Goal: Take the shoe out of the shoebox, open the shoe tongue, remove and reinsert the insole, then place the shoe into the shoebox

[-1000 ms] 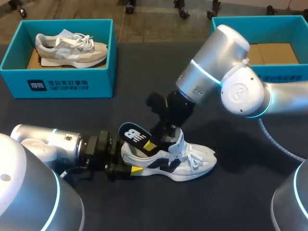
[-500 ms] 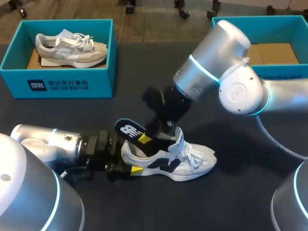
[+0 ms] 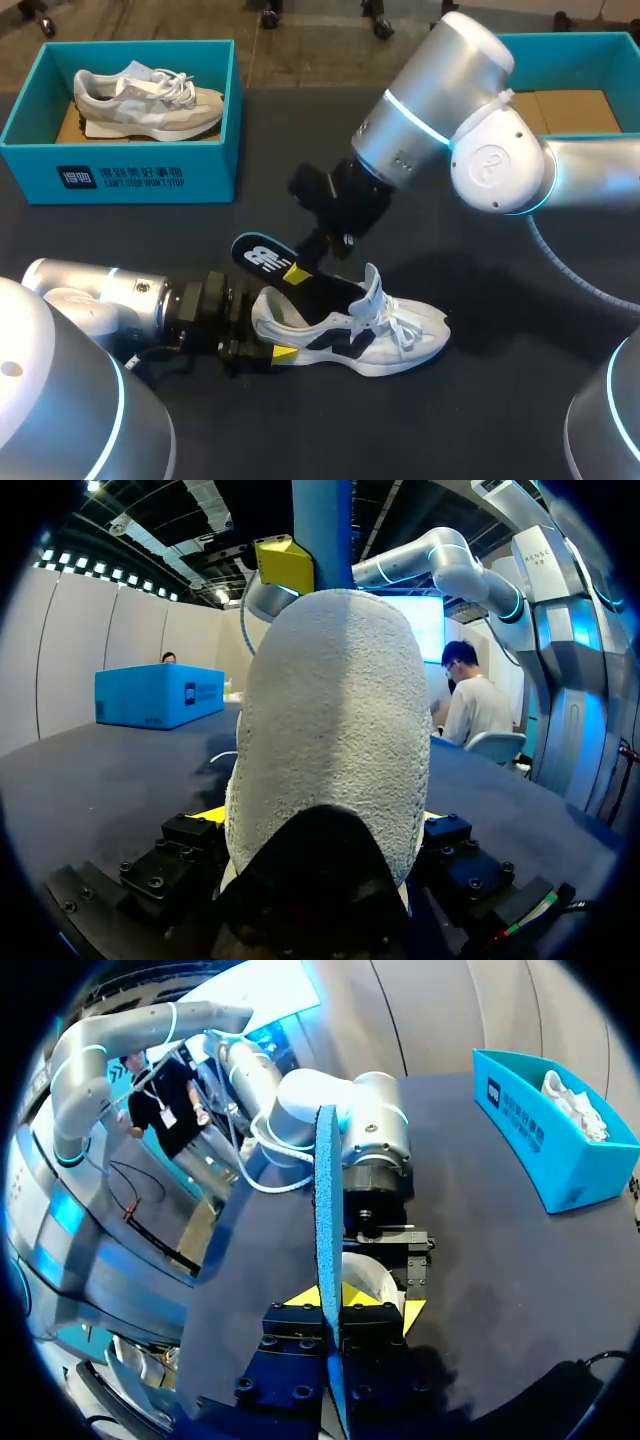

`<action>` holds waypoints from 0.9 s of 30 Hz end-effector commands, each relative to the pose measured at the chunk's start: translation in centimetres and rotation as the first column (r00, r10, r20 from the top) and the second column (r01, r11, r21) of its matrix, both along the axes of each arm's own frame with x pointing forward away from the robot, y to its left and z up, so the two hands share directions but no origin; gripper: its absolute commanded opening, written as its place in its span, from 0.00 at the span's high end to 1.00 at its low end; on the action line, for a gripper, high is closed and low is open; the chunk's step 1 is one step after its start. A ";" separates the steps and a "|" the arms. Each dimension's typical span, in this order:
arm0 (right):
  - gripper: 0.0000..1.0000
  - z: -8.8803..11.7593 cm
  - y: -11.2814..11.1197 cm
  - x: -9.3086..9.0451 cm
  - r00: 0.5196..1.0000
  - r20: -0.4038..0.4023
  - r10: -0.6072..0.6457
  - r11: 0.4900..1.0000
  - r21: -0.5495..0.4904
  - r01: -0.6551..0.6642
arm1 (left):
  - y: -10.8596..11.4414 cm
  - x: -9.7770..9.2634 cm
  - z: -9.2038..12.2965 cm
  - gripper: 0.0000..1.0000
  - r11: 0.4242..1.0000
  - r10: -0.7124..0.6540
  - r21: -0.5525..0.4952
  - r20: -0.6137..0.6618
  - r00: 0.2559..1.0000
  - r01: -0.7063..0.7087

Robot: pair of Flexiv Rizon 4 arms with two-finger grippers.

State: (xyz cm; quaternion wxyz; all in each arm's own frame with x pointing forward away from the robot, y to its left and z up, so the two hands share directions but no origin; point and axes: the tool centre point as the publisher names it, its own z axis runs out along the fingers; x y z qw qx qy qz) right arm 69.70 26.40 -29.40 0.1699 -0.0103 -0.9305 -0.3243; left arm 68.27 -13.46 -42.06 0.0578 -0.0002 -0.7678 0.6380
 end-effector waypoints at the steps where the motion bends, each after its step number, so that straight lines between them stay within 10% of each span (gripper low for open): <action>1: 1.00 0.6 1.3 0.8 0.999 0.031 0.023 0.999 0.047 -0.024 | -0.1 0.0 -0.2 1.00 1.000 0.002 0.001 0.001 1.000 -0.002; 15: 1.00 11.6 0.6 2.2 0.997 0.072 -0.028 0.932 0.361 0.000 | -0.1 0.0 -0.2 1.00 1.000 0.002 0.001 0.001 1.000 -0.002; 27: 1.00 11.6 0.6 2.2 0.997 0.072 -0.028 0.932 0.361 0.000 | -0.1 0.0 -0.2 1.00 1.000 0.002 0.001 0.001 1.000 -0.002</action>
